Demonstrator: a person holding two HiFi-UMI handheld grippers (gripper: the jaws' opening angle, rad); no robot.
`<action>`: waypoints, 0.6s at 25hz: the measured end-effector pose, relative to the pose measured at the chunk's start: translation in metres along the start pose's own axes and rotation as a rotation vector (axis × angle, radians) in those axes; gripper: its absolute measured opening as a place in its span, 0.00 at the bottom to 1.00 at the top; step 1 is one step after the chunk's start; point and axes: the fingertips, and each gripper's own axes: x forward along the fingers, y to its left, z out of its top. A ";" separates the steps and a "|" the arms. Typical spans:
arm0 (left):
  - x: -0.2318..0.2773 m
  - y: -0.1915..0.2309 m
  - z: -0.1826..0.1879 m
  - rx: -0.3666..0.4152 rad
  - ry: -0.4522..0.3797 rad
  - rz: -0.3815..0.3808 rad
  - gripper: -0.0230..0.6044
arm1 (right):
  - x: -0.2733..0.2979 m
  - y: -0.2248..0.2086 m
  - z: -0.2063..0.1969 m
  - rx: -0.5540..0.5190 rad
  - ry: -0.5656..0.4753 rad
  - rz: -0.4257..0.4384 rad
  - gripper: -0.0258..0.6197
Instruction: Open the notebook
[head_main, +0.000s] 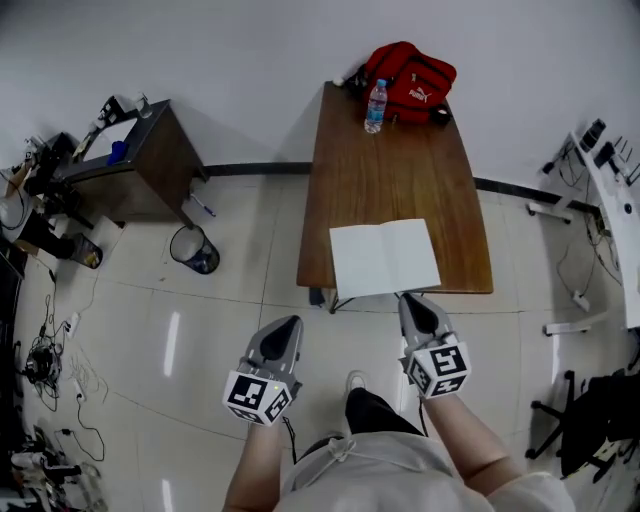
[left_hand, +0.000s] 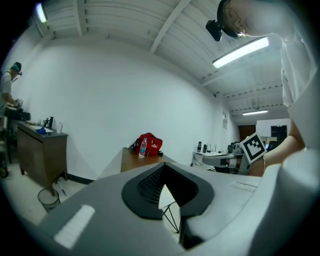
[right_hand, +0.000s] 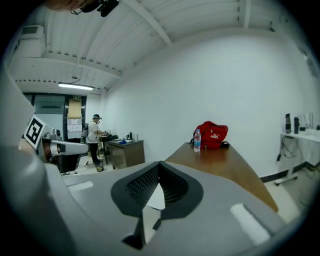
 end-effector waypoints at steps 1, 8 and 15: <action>-0.004 -0.010 0.011 0.019 -0.018 -0.023 0.05 | -0.015 -0.003 0.008 -0.007 -0.025 -0.027 0.05; -0.057 -0.081 0.056 0.118 -0.094 -0.156 0.05 | -0.122 0.009 0.018 -0.007 -0.098 -0.166 0.05; -0.120 -0.124 0.024 0.109 -0.067 -0.205 0.05 | -0.204 0.042 -0.009 -0.001 -0.094 -0.228 0.05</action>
